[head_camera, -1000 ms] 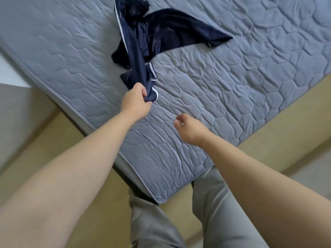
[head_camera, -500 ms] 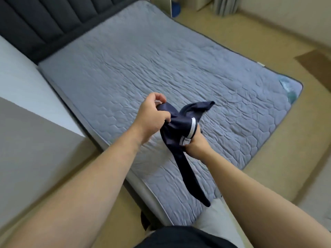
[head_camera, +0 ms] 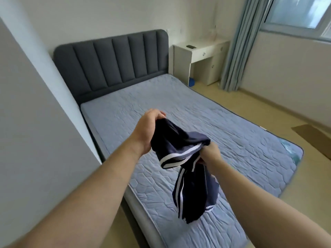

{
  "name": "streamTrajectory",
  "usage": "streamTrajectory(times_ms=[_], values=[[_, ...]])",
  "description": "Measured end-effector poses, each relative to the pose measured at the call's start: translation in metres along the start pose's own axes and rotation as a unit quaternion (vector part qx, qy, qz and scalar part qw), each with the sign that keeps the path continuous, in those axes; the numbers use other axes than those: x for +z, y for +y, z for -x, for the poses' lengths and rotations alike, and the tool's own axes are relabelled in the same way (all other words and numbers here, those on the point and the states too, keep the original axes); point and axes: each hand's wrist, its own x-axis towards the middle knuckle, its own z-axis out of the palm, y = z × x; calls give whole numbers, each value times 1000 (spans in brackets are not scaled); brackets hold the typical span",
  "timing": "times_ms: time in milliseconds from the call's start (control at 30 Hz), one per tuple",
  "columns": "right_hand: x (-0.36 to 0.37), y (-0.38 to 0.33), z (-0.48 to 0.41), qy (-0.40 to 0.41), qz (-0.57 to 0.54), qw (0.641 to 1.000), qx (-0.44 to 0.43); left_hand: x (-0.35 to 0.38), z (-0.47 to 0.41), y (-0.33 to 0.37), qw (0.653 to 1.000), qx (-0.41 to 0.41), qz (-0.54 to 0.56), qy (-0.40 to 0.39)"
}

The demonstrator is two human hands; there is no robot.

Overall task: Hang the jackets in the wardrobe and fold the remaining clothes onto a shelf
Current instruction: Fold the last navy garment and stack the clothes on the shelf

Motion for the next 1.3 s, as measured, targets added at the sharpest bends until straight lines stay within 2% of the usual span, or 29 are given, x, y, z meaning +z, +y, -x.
streamTrajectory(times_ms=[33,100,167,200,267,333,400,467,533,667,800,867,967,1033,1067,1133,1200,1267,1300], values=[[2,-16,4,-3,-7,999,-31,-14,-3,-4,997,-73,-25,-1],[6,-48,15,-12,1,995,-102,-40,-6,-15,971,-213,-85,-70],[12,-73,32,-58,-39,984,-161,-55,-10,-27,942,-286,-115,-132],[15,-82,43,-98,-86,976,-172,-59,-13,-33,940,-291,-117,-131],[20,-96,62,-174,-159,958,-165,-60,-21,-37,961,-238,-99,-101],[23,-102,73,-237,-181,943,-146,-52,-26,-33,976,-191,23,-105],[24,-103,79,-294,-176,930,-135,-44,-31,-27,965,-195,146,-95],[23,-99,82,-338,-153,920,-127,-38,-38,-23,972,-174,150,-58],[19,-94,82,-357,-141,917,-110,-33,-43,-17,975,-163,132,-65],[11,-88,80,-367,-175,910,-80,-20,-44,-9,973,-167,150,-62],[0,-83,72,-338,-118,933,-35,-19,-38,-6,975,-84,202,-43],[-1,-79,61,-288,-51,956,15,-21,-32,-3,978,-46,196,-54],[4,-75,46,-141,52,988,28,-22,-18,0,982,-21,179,-48],[10,-76,39,-63,2,998,-3,-24,-9,-1,980,-17,185,-74],[13,-78,38,-52,-23,998,-26,-25,-5,-1,976,-10,192,-104],[16,-81,34,-85,-73,992,-60,-28,3,0,965,-7,205,-165],[17,-80,32,-167,-140,974,-59,-33,6,1,962,-3,187,-200],[16,-82,36,-251,-180,950,-54,-39,2,-1,968,7,124,-219],[17,-83,37,-267,-175,945,-71,-42,-2,-1,973,15,80,-218]])
